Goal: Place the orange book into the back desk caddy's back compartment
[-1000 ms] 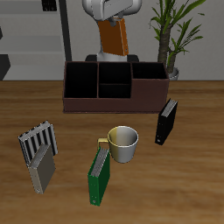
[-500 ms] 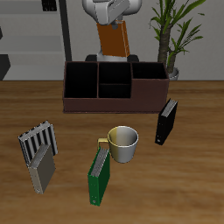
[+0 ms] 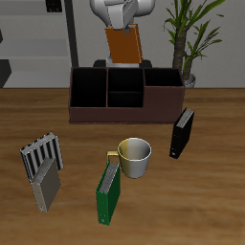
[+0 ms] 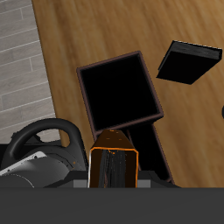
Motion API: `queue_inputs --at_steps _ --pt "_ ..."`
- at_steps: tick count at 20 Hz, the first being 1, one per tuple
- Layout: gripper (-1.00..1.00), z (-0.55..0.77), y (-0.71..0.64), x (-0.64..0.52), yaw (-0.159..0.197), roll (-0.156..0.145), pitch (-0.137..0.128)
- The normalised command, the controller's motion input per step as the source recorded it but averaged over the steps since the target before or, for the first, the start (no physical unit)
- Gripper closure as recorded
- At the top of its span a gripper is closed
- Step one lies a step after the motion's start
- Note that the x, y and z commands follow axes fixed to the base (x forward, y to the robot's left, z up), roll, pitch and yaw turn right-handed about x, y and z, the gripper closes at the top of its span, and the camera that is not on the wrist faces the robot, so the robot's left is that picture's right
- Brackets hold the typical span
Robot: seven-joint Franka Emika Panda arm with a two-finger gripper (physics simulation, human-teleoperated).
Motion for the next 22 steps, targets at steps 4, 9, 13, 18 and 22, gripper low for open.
queue_inputs --at_steps 4,9,13,18,22 --pt "1.00 0.01 -0.07 0.16 0.095 -0.008 0.027" --pt "1.00 -0.07 0.02 -0.06 0.027 -0.008 0.025" --pt "1.00 -0.10 -0.01 -0.01 0.080 0.005 0.028" --pt "1.00 0.02 -0.05 0.11 0.113 -0.012 -0.016" --pt "1.00 -0.07 0.02 0.03 0.035 0.010 0.010"
